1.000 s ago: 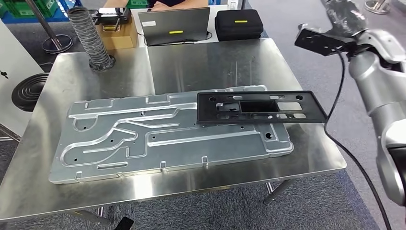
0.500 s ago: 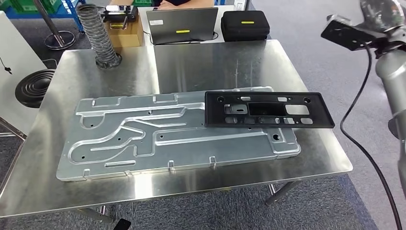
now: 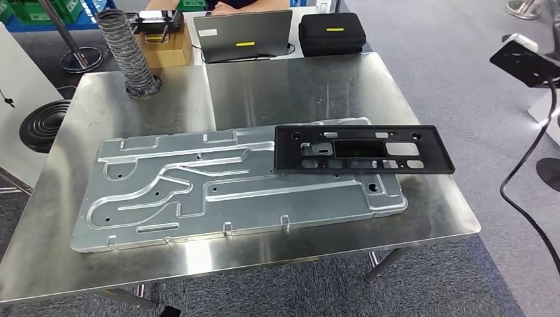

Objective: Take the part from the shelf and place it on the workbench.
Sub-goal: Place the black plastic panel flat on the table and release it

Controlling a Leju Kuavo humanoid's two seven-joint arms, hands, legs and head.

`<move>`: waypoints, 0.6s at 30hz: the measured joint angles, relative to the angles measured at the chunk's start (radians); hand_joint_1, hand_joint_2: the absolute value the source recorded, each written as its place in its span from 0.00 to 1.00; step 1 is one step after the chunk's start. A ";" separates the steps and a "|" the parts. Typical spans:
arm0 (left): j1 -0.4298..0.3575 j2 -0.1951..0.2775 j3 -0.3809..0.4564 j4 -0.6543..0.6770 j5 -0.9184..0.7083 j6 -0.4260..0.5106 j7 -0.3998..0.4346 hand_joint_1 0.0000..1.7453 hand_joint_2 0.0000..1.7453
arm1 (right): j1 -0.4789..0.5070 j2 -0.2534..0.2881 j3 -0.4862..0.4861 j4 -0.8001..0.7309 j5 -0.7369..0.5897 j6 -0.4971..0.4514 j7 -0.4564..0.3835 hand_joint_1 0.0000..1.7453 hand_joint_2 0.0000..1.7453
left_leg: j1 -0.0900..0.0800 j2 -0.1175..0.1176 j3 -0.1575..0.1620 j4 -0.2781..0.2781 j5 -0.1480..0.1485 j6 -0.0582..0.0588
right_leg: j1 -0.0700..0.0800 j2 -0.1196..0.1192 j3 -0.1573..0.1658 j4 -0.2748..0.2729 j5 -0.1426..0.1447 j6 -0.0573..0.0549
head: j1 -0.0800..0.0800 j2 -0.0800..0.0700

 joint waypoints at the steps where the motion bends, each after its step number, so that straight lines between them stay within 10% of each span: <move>1: 0.000 0.000 0.000 0.000 0.000 0.001 0.000 0.00 0.00 | 0.003 -0.004 -0.007 0.000 0.004 -0.001 0.000 0.00 0.00 | -0.002 -0.001 0.008 -0.017 0.001 0.005 | 0.001 0.001 -0.002 0.002 0.000 0.006 | 0.000 0.000; 5: -0.001 0.000 0.003 0.000 0.000 0.001 -0.011 0.00 0.00 | 0.030 -0.031 -0.040 0.001 0.003 -0.016 -0.004 0.00 0.00 | 0.001 -0.002 0.006 -0.028 0.014 0.028 | -0.003 0.001 -0.014 0.024 -0.018 0.029 | 0.000 0.000; 10: -0.003 -0.004 0.005 0.000 -0.003 -0.021 -0.034 0.00 0.00 | 0.117 -0.059 -0.097 0.011 -0.027 -0.062 -0.029 0.00 0.00 | 0.002 -0.003 0.002 -0.031 0.021 0.036 | -0.009 0.001 -0.125 0.280 -0.136 0.047 | 0.000 0.000; 15: -0.010 -0.011 0.006 0.000 -0.004 -0.031 -0.038 0.00 0.00 | 0.212 -0.088 -0.187 0.022 -0.034 -0.095 -0.046 0.00 0.00 | -0.003 -0.004 0.001 -0.032 0.023 0.029 | -0.003 0.000 0.012 0.015 -0.017 0.029 | 0.000 0.000; 18: -0.012 -0.016 0.006 0.000 -0.004 -0.033 -0.038 0.00 0.00 | 0.261 -0.097 -0.248 0.029 -0.018 -0.108 -0.055 0.00 0.00 | -0.005 -0.004 0.000 -0.036 0.025 0.013 | 0.004 0.000 0.021 -0.014 -0.010 0.012 | 0.000 0.000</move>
